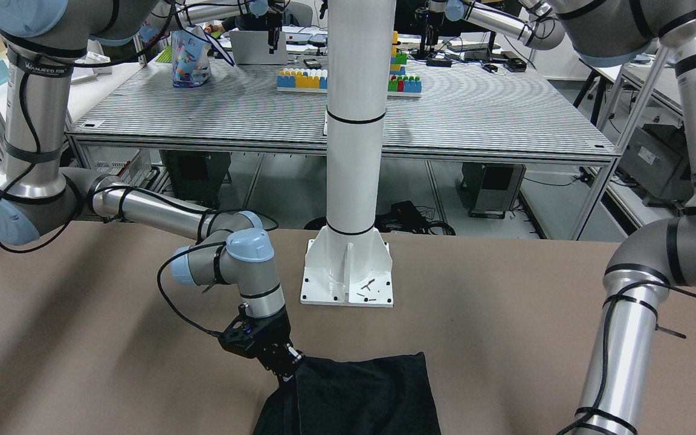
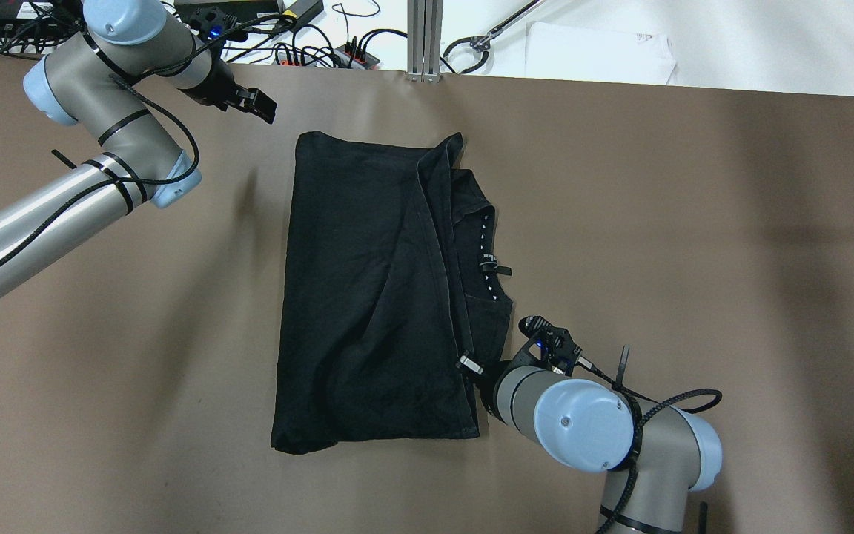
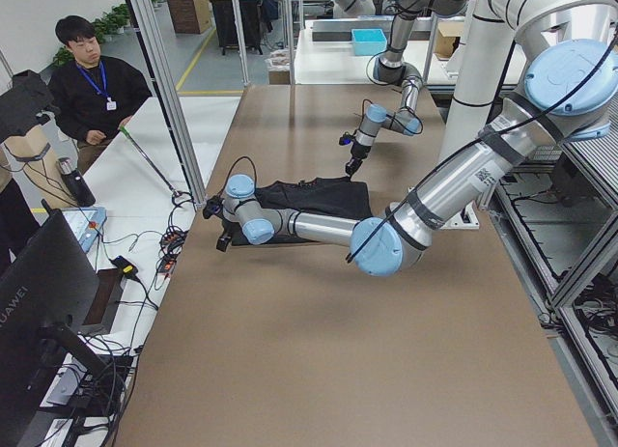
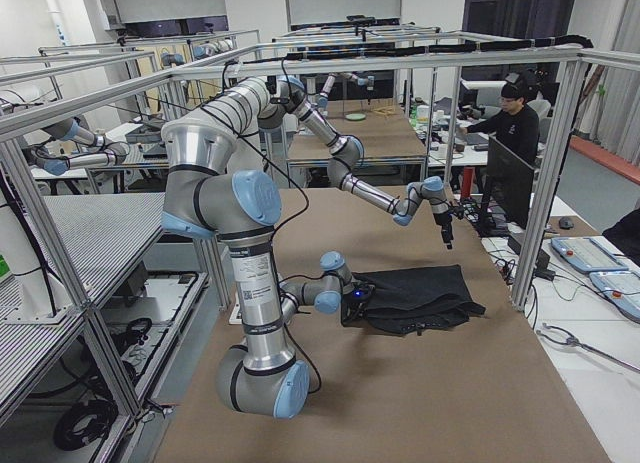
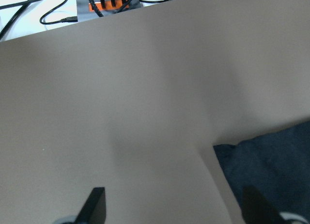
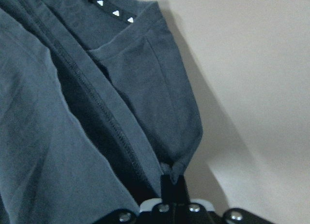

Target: Fold clothes

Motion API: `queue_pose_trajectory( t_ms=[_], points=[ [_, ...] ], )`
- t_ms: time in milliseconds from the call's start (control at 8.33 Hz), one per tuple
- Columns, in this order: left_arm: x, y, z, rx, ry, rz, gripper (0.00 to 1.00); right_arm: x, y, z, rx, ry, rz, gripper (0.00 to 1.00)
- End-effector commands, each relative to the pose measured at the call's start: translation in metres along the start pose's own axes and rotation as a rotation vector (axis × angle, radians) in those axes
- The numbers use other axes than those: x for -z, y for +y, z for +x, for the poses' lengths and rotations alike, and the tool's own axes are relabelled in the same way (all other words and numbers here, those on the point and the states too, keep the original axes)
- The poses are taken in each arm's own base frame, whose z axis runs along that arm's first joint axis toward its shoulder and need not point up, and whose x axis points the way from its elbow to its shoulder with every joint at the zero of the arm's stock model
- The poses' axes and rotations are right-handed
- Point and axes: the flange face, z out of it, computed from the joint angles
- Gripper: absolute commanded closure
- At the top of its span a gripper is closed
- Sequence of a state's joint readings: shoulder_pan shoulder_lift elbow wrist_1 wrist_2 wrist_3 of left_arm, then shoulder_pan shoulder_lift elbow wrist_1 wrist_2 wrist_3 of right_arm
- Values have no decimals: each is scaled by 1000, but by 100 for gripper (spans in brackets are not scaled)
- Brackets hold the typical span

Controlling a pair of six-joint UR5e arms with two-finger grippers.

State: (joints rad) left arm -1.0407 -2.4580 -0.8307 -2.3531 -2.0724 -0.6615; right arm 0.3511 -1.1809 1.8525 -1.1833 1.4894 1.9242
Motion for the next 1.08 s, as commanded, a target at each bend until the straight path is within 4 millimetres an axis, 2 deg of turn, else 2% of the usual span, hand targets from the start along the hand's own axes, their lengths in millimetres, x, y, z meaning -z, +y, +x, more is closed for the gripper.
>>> queue_pose_trajectory(
  t_ms=[0, 120, 240, 360, 480, 600, 840, 960],
  points=[
    [-1, 7, 0, 2, 5, -1, 0, 18, 33, 14, 21, -19, -32, 100],
    [-1, 7, 0, 2, 5, -1, 0, 16, 38, 16, 32, -19, -24, 100],
    [-2, 8, 1, 2, 6, -2, 0, 16, 38, 16, 43, -20, -21, 62],
    [-2, 8, 1, 1, 6, -2, 0, 13, 35, 21, 60, -4, -13, 15],
    [-2, 8, 1, 1, 6, -2, 0, 15, 32, 21, 126, -7, -15, 7],
    [-2, 8, 1, 1, 6, -2, 0, 17, 29, 18, 182, -17, -13, 6],
    [-2, 9, 2, 1, 6, -3, 0, 24, 23, -8, 209, -63, 0, 8],
    [-2, 9, 2, 1, 6, -3, 0, 25, 23, -10, 200, -73, 0, 14]
  ],
)
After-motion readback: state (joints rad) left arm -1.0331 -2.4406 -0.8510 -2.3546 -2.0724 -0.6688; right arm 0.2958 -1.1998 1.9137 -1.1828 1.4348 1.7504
